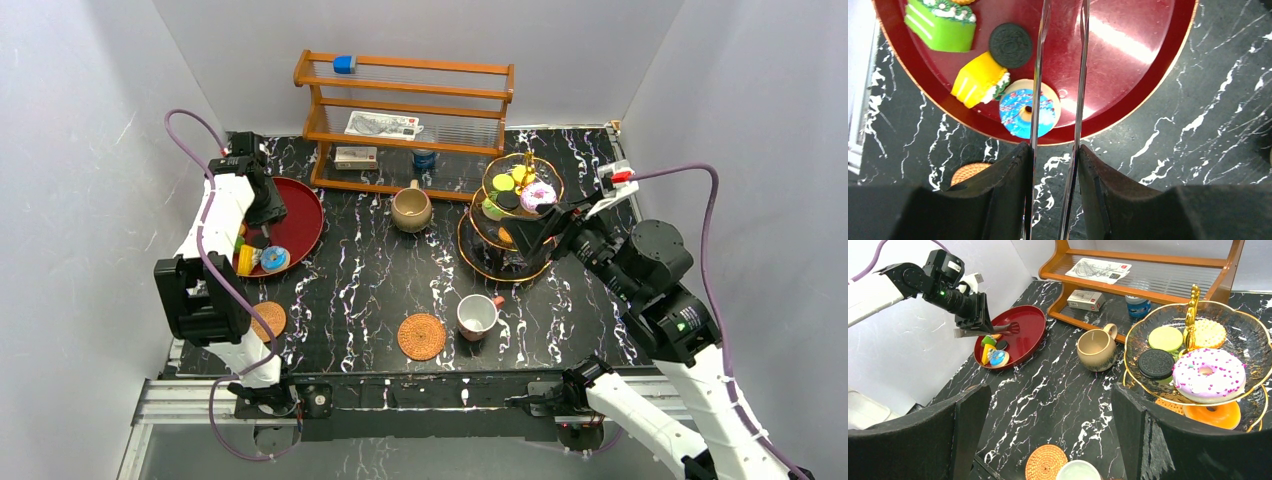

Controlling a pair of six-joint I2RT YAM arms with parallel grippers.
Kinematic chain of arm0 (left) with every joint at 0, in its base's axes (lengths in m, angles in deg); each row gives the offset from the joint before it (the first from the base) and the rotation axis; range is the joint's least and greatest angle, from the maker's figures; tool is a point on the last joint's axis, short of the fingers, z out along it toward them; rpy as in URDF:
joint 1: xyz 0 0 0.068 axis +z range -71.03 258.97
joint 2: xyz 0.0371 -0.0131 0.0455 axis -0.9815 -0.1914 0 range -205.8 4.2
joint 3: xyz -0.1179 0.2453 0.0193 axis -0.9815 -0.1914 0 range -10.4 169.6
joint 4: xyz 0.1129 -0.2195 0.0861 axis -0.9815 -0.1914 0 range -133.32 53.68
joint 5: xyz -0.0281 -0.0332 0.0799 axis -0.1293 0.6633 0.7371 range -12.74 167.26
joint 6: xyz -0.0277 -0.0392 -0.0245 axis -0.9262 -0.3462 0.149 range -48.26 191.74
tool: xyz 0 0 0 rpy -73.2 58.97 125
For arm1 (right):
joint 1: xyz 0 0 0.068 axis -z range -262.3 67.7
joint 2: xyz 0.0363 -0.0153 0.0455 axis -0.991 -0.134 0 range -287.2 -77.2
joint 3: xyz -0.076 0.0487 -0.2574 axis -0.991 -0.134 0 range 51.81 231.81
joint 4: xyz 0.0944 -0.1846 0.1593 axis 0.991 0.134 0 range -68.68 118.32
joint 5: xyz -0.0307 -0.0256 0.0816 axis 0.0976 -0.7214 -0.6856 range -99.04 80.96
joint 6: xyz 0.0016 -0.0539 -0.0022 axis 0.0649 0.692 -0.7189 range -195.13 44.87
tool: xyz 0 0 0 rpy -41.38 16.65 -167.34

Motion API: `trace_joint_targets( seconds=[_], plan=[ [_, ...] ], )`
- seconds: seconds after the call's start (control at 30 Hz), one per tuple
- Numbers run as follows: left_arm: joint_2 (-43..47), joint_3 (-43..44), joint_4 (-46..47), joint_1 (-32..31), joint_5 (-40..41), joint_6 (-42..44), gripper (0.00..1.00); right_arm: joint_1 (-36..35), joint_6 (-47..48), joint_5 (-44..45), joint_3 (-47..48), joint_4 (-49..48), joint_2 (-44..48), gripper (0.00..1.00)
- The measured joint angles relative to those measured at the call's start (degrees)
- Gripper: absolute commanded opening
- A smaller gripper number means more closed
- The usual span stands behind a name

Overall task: Serve the afternoon tea
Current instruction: Adjust the dessert on the tray.

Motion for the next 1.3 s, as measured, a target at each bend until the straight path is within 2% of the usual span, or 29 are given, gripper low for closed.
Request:
trace_joint_targets(
  seconds=[0.33,0.97,1.1,1.3],
  plan=[
    [0.7,0.09,-4.31,0.0,4.85,0.81,0.38,0.0,-0.13,-1.09,0.02,-0.24,-1.73,0.98],
    [1.36,-2.47,-7.15,0.0,5.11,1.38,0.37,0.0,-0.52,-1.44,0.02,-0.35,-1.62,0.99],
    [1.33,-0.57,-9.49,-0.07,3.87,1.4,0.36,0.0,-0.98,-1.84,0.02,-0.39,-2.05,0.99],
    [1.33,2.58,-10.6,-0.11,6.1,1.57,0.34,0.0,-1.42,-2.38,0.02,-0.96,-3.08,0.99]
  ],
)
